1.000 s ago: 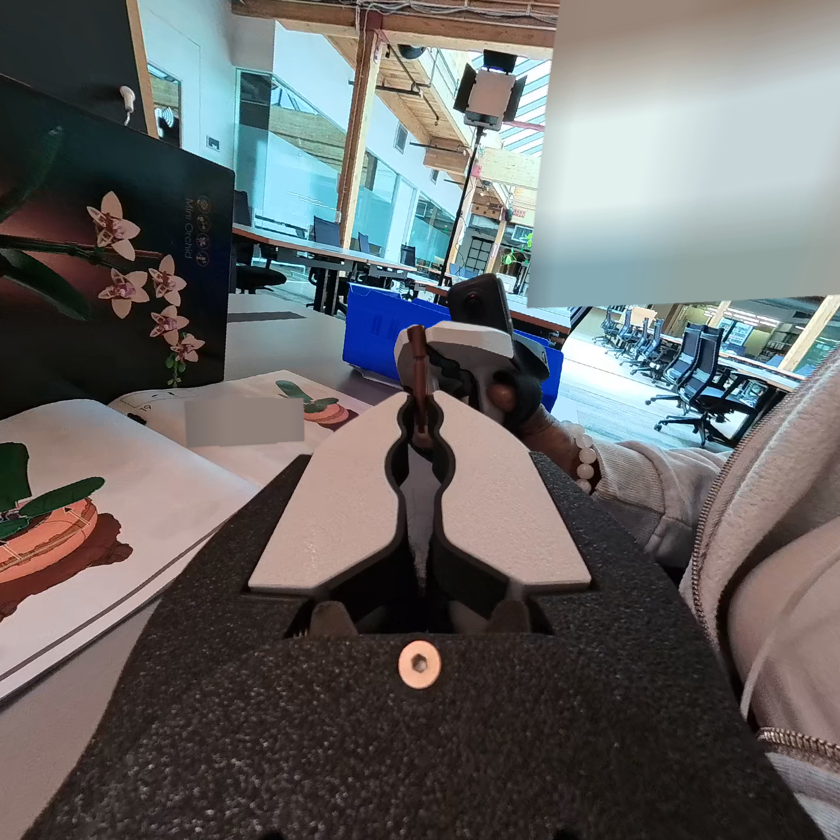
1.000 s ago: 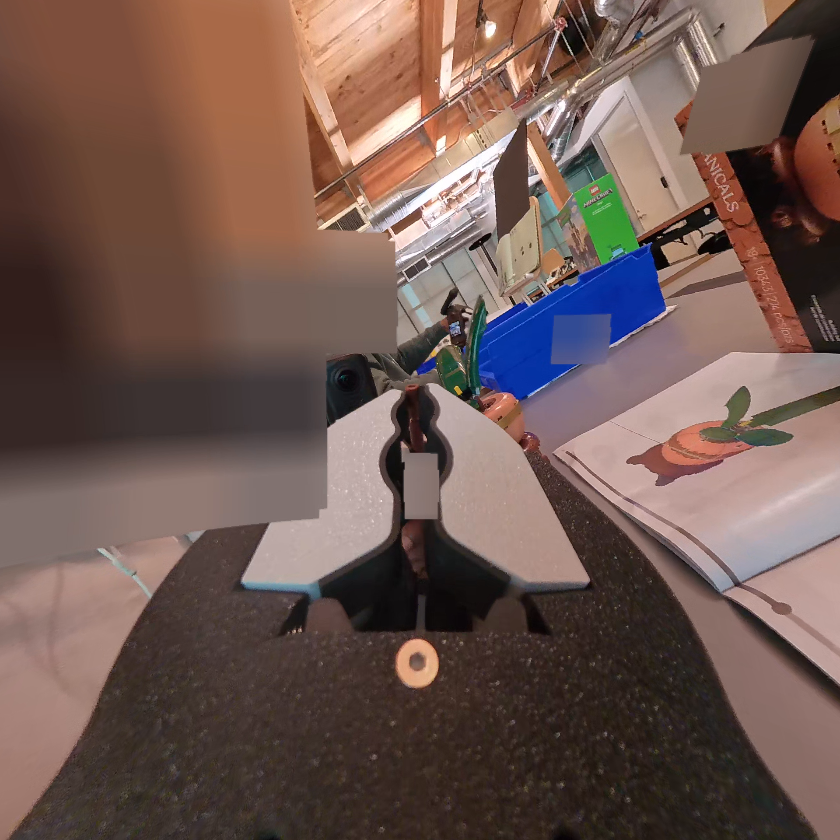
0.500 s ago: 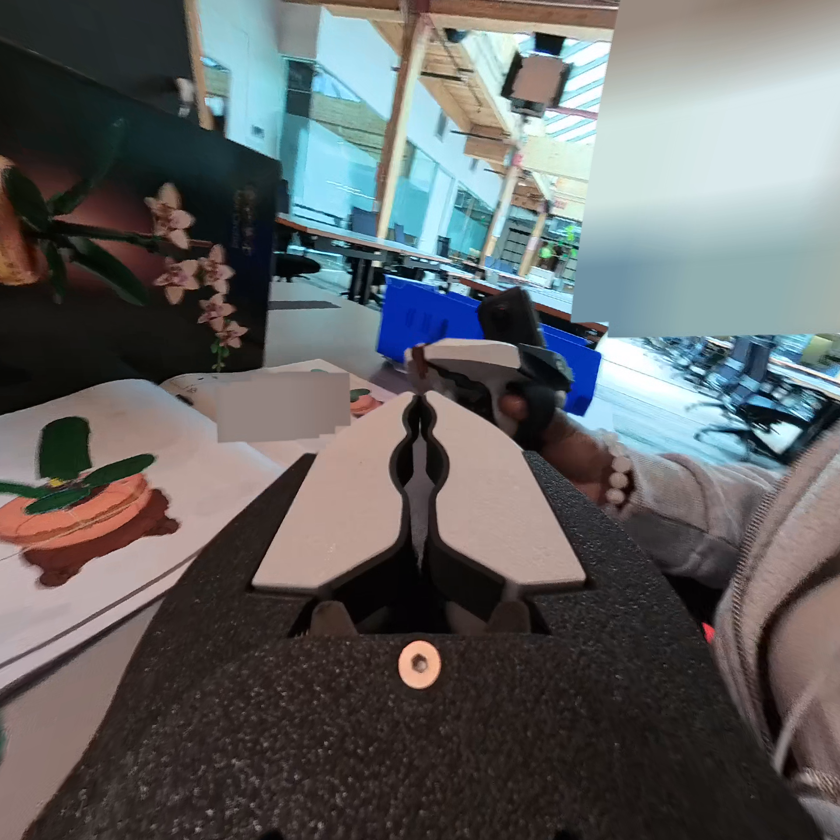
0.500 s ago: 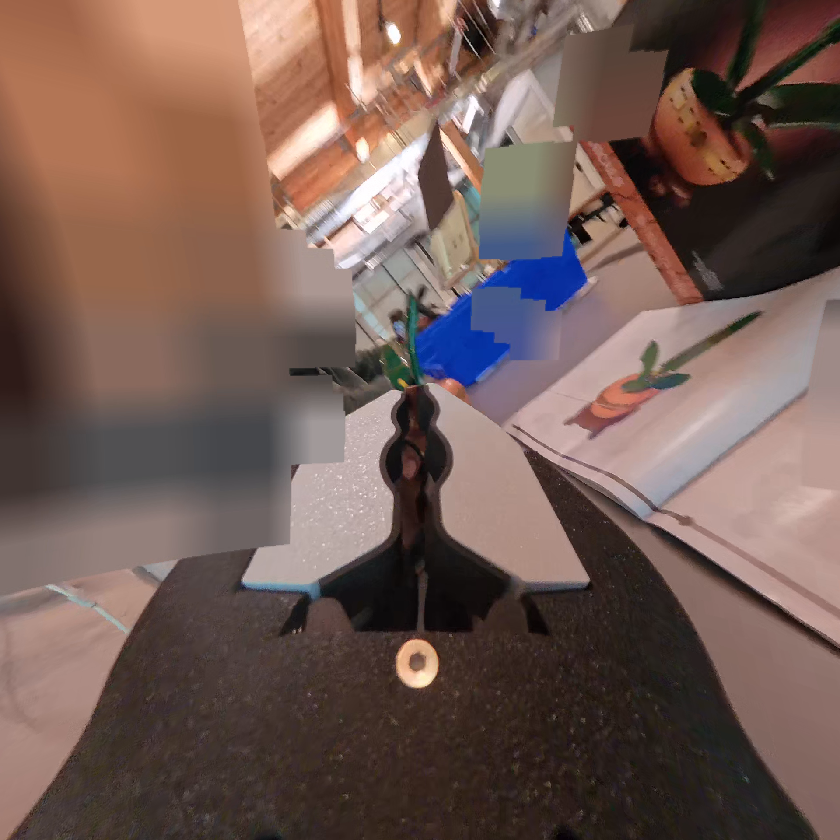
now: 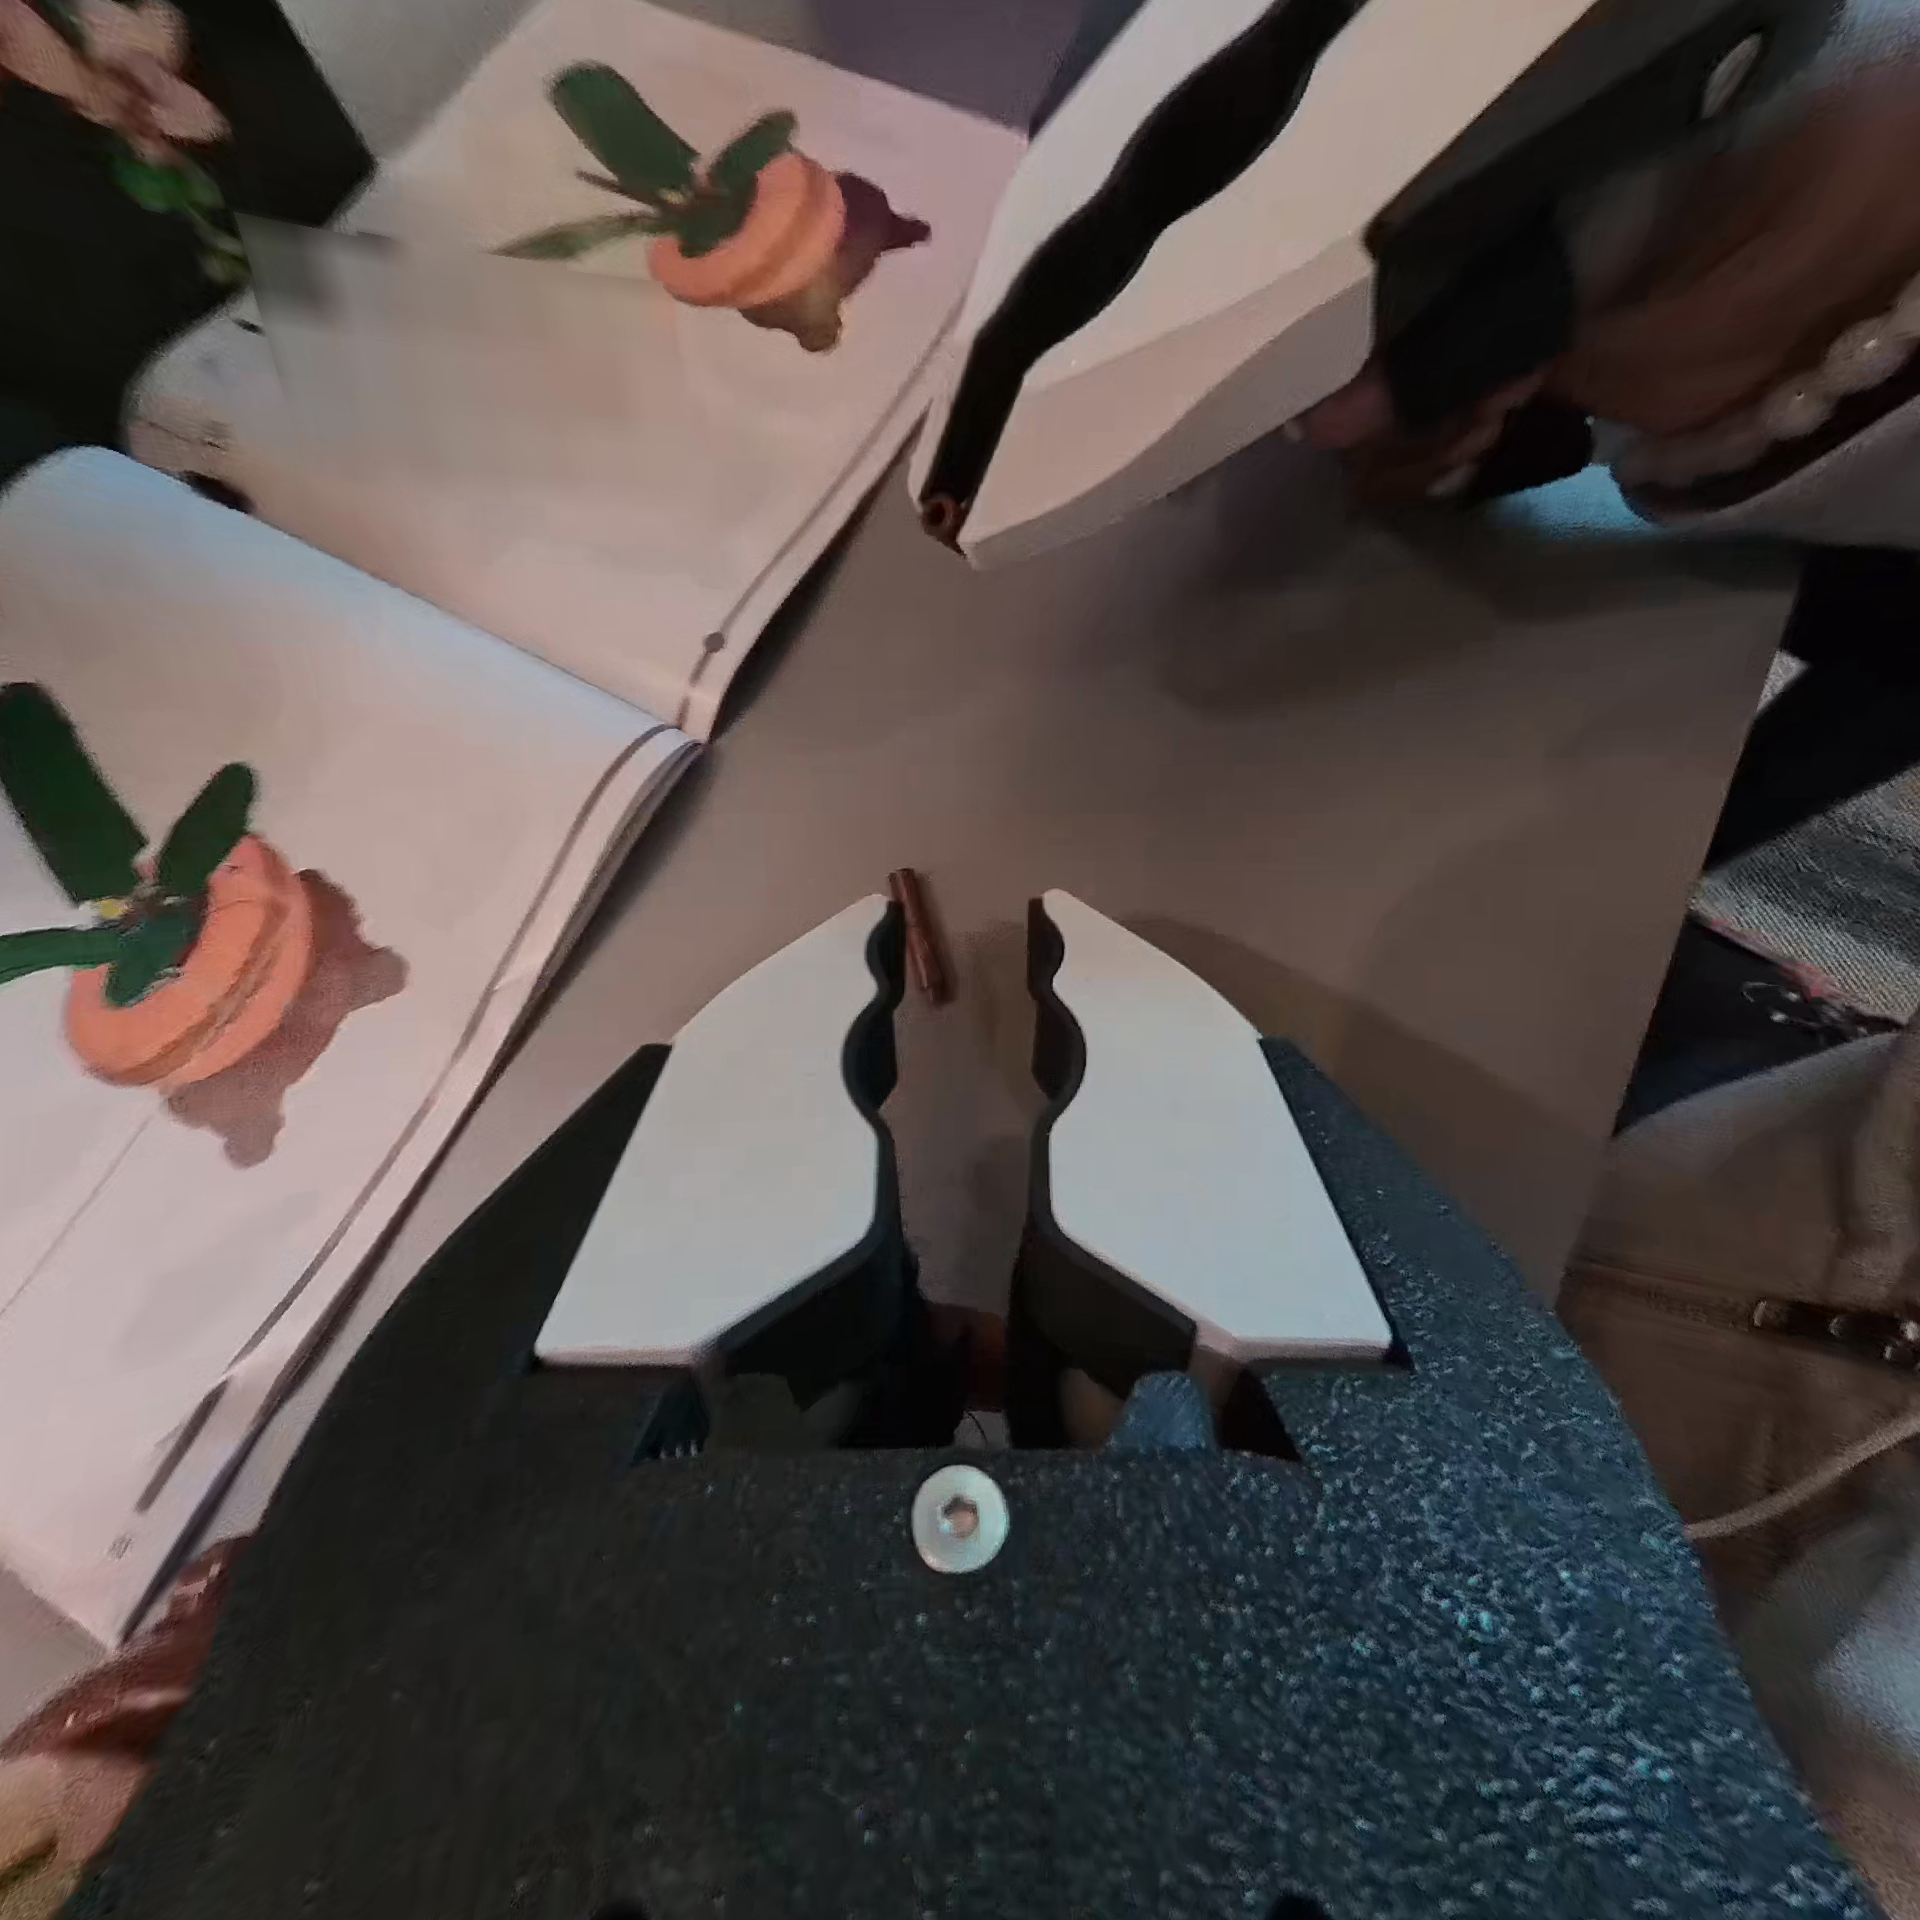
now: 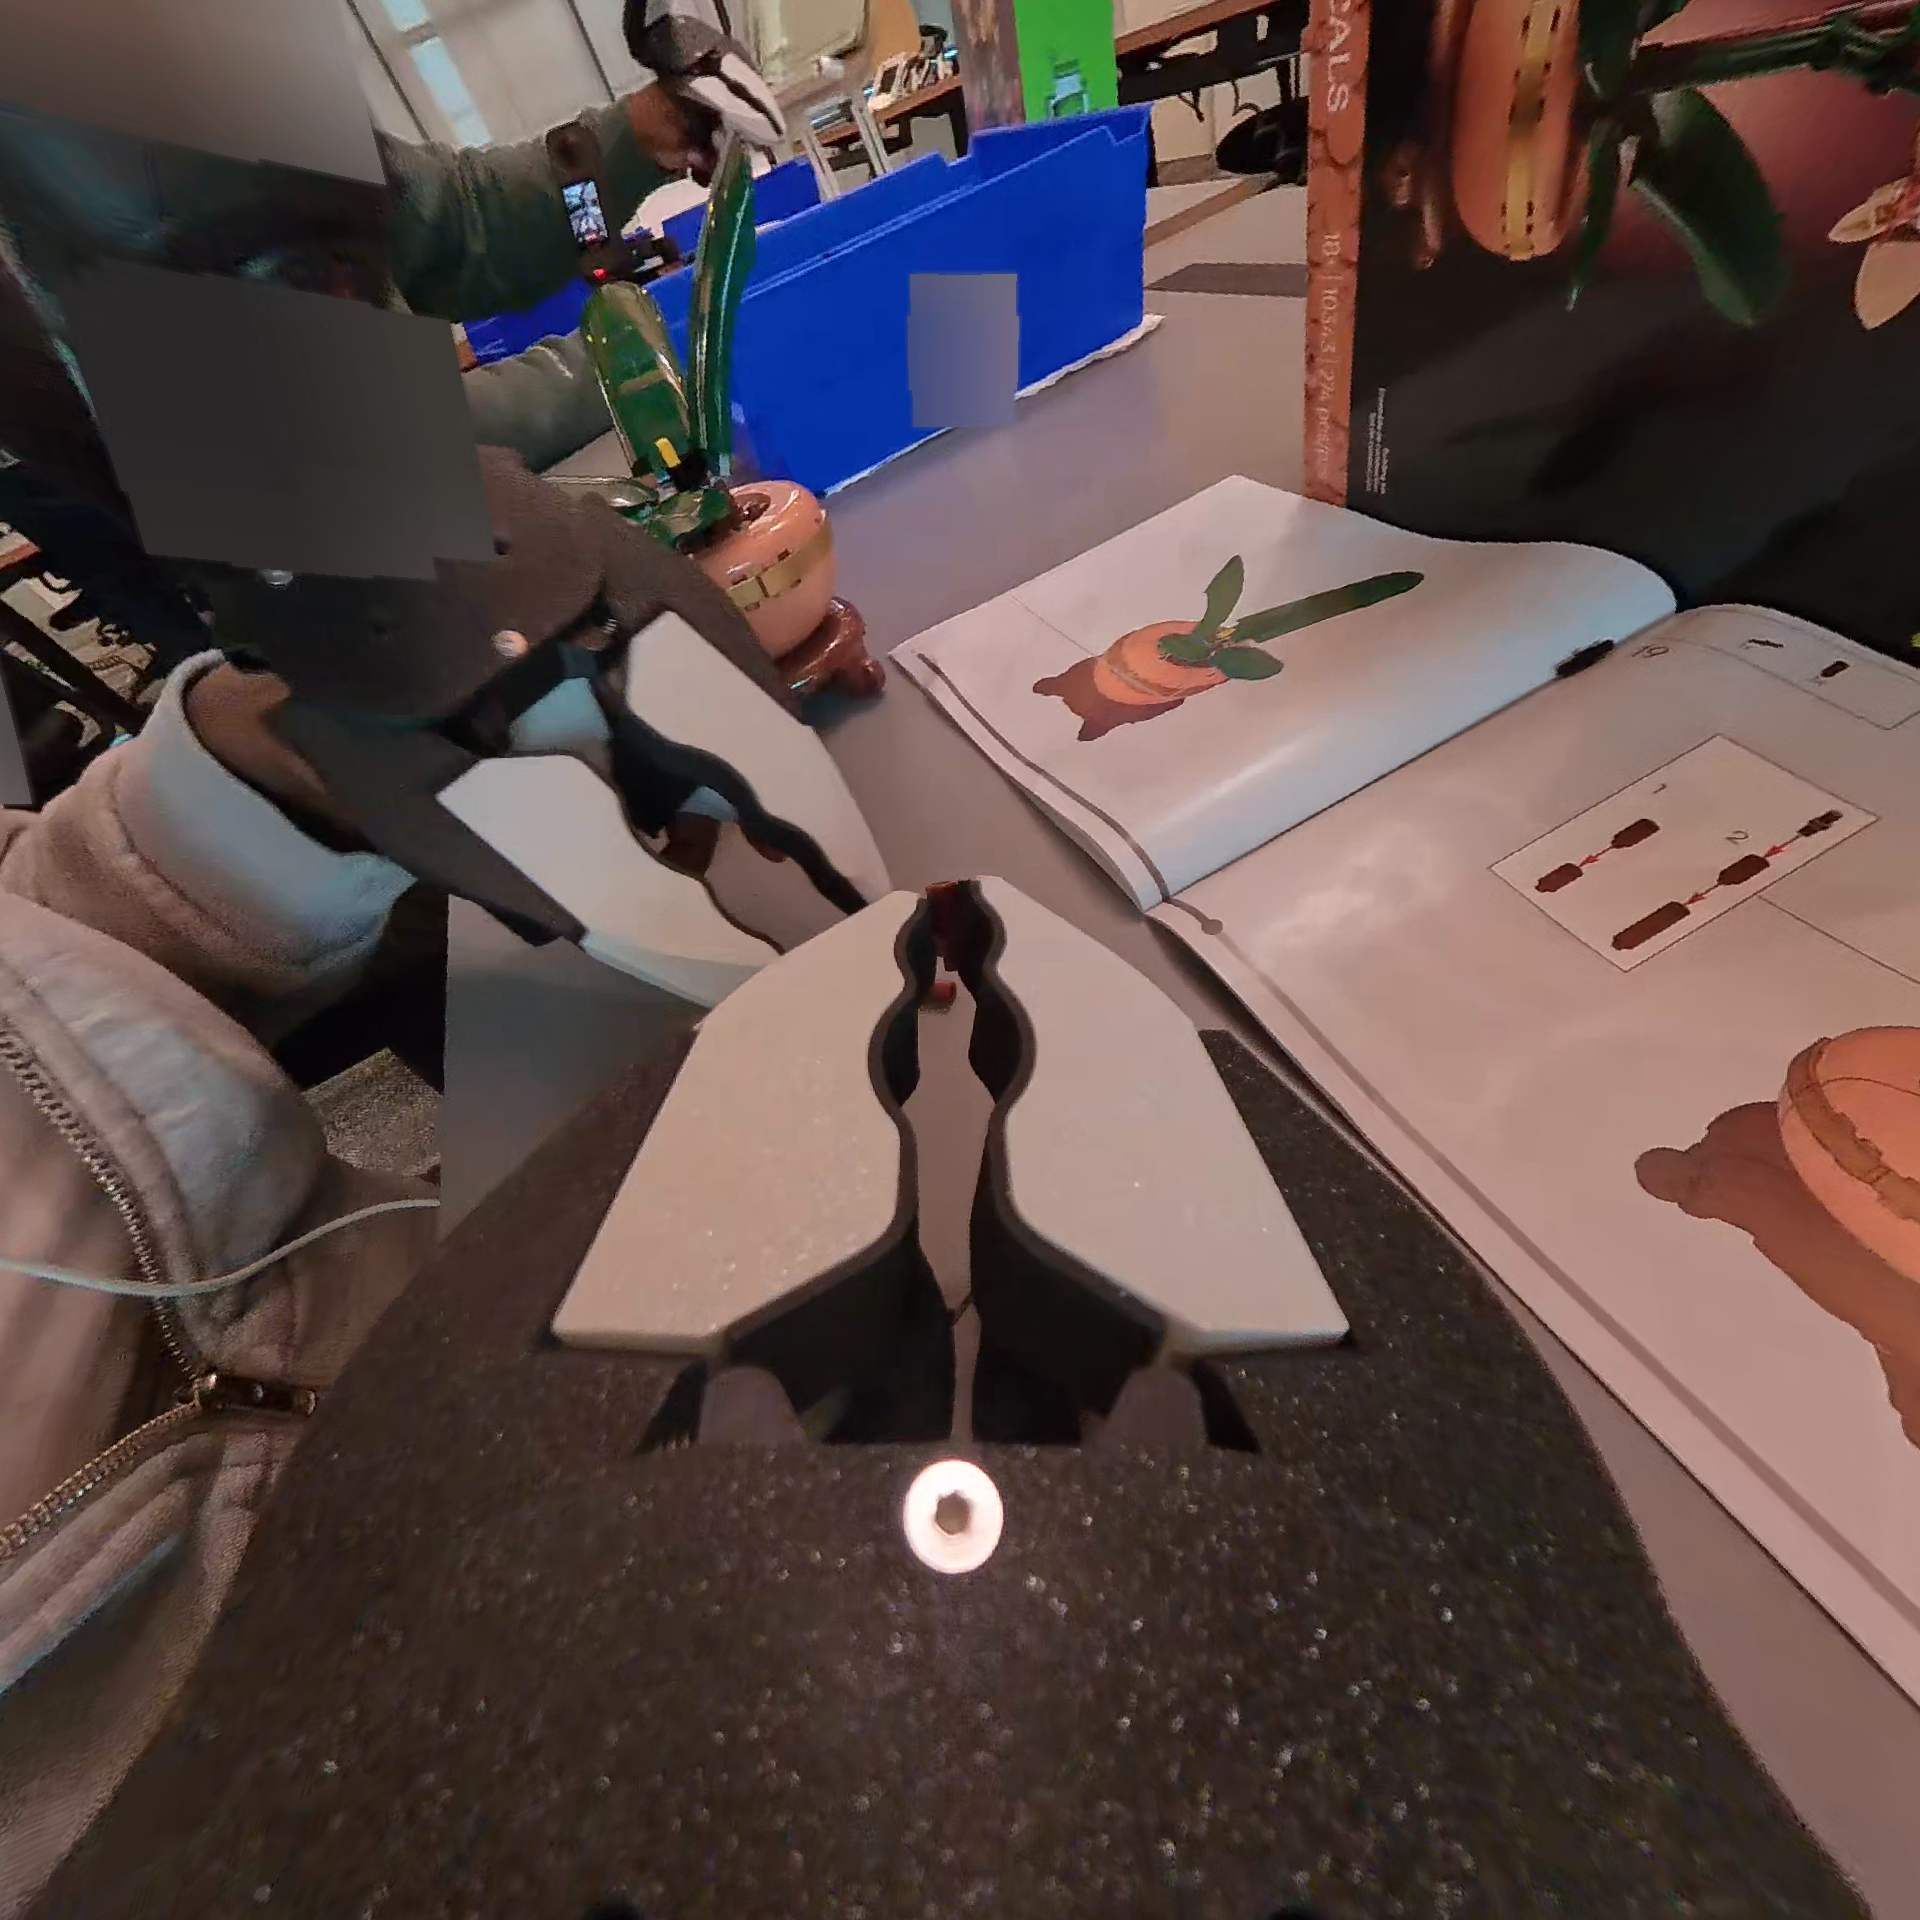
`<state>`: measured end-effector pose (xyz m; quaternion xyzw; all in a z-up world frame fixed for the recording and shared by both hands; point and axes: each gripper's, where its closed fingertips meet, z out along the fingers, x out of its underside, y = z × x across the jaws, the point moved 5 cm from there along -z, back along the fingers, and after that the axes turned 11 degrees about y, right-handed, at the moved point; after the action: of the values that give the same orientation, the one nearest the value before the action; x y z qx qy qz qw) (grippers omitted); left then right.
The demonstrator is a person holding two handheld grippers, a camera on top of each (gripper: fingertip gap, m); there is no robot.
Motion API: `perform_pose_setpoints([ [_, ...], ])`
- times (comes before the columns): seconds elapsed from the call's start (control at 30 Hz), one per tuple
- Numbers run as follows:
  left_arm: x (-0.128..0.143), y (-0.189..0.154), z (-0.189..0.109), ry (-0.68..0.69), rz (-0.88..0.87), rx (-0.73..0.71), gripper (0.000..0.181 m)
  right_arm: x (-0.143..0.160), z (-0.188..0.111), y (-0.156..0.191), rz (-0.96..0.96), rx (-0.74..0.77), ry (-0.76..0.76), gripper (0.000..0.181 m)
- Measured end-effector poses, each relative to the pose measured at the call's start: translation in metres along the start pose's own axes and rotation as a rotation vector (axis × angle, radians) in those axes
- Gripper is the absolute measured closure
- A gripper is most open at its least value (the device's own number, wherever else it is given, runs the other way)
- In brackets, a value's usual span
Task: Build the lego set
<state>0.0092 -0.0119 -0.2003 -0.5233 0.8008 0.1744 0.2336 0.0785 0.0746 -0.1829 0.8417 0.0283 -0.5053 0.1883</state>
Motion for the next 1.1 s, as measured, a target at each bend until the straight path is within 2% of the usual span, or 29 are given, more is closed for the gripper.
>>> perform_pose_setpoints([
  [0.13,0.002,0.008,0.015,0.158,0.029,-0.041,0.162,0.000,-0.001,0.003,-0.003,-0.043,-0.005,0.177],
  [0.23,0.002,0.001,0.018,0.175,0.044,0.023,0.176,0.003,0.000,0.003,0.005,-0.073,0.032,0.177],
  [0.3,0.003,0.003,0.018,0.164,0.037,0.041,0.176,0.011,0.003,0.002,-0.013,-0.090,0.134,0.177],
  [0.4,0.007,0.003,0.015,0.155,0.069,0.081,0.176,0.028,0.007,0.000,-0.124,-0.082,0.364,0.177],
  [0.53,0.013,-0.001,0.012,0.146,0.161,0.136,0.176,0.036,0.016,0.005,-0.396,0.004,0.545,0.177],
  [0.6,0.013,-0.002,0.012,0.139,0.181,0.143,0.176,0.034,0.021,0.011,-0.501,0.026,0.565,0.177],
  [0.7,0.014,-0.001,0.012,0.126,0.196,0.150,0.176,0.032,0.028,0.018,-0.558,0.003,0.542,0.177],
  [0.8,0.014,-0.001,0.012,0.115,0.204,0.161,0.176,0.033,0.031,0.018,-0.585,0.007,0.543,0.176],
  [0.87,0.014,-0.001,0.012,0.110,0.213,0.170,0.177,0.032,0.030,0.019,-0.605,0.020,0.546,0.167],
  [1.1,0.014,-0.001,0.013,0.089,0.240,0.199,0.177,0.029,0.026,0.017,-0.561,0.017,0.538,0.170],
])
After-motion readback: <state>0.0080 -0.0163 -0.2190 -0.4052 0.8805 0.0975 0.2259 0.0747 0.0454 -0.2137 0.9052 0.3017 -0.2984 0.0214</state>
